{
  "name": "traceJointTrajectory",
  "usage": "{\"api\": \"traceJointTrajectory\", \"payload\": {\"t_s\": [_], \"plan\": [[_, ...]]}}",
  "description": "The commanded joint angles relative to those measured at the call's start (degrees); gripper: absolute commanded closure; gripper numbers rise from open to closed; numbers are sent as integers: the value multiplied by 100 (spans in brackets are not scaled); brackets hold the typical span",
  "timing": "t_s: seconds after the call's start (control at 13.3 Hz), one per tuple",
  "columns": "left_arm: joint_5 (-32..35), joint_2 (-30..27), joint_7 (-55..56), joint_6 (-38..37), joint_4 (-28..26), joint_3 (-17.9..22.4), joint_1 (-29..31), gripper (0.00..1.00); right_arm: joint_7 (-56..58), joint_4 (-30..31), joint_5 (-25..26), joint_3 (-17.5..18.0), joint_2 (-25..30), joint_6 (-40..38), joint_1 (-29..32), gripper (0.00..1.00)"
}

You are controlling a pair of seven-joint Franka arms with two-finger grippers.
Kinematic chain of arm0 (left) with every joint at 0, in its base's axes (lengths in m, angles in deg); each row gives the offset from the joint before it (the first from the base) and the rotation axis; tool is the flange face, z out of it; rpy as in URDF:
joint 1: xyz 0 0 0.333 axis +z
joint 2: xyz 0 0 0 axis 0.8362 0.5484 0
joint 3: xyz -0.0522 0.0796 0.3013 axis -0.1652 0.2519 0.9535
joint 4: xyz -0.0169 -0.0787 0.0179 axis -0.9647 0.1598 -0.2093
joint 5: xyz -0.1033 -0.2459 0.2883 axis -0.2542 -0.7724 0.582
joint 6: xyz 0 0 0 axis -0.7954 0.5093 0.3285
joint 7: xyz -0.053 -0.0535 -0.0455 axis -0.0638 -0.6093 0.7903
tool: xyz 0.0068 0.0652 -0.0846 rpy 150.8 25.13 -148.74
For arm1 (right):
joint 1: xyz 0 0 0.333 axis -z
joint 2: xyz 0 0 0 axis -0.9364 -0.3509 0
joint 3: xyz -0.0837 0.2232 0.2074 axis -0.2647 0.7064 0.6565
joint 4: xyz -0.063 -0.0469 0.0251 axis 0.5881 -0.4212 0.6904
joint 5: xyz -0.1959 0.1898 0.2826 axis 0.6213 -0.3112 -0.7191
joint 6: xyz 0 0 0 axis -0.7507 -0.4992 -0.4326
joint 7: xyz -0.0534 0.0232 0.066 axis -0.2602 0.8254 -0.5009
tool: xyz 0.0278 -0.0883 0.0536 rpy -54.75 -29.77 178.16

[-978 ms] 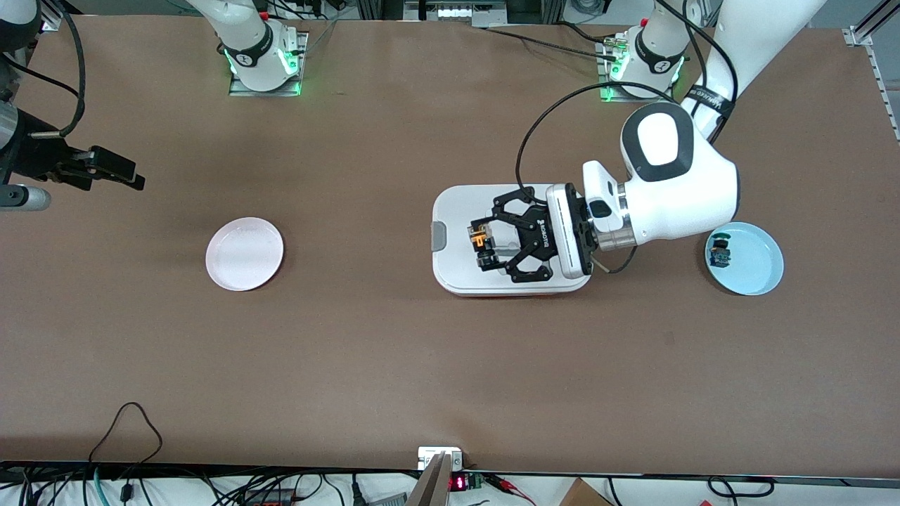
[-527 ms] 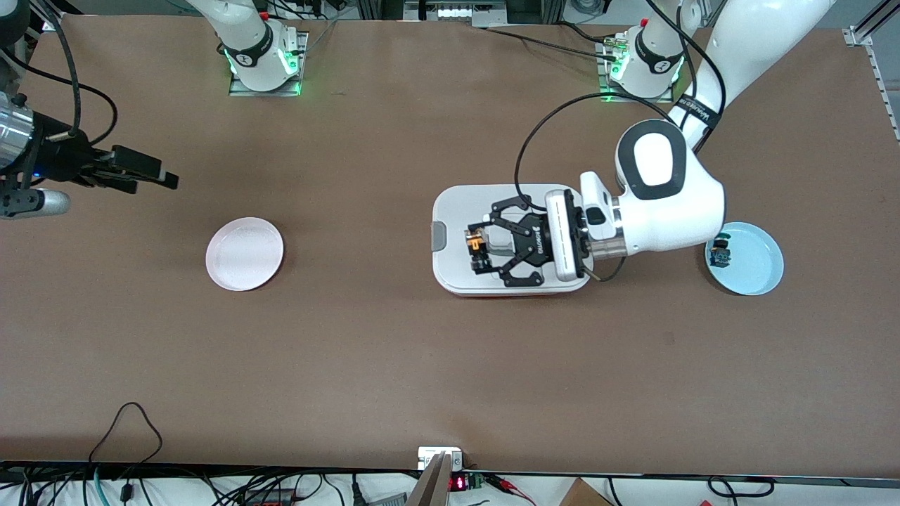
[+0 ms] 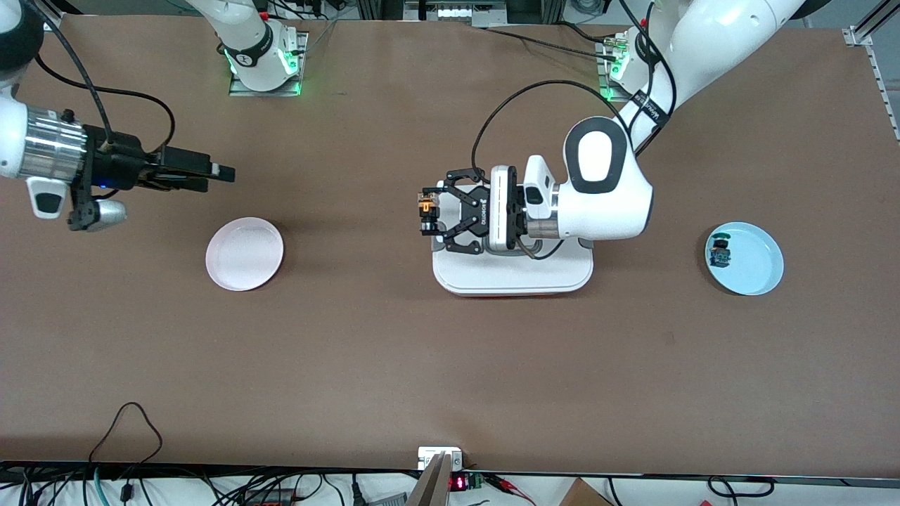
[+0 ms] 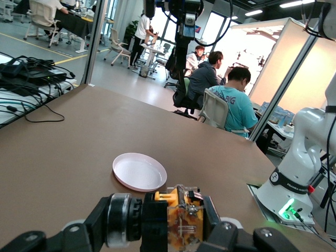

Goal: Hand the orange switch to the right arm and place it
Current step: 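Hold the switch up while the right gripper reaches toward it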

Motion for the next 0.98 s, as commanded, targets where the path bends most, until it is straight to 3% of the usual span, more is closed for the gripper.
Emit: {"api": "traceJointTrajectory", "payload": {"t_s": [0.0,0.15,0.45,0.9], "plan": [[-208,14,-317,-56,-35,-36,-40,95,71,585,-940,-11,-60,-121,26,0],[-208,14,-317,-56,-35,-36,-49,95,80,946,-1582,-11,-191,-104,44,0],[-208,-12,-308,-56,-35,-44,-32,95,89,1149,-2392,-11,-595,-104,0,0],[-208,-13,-282,-56,-8,-44,-40,95,737,1535,-3903,-11,-1140,-7,-526,0]]}}
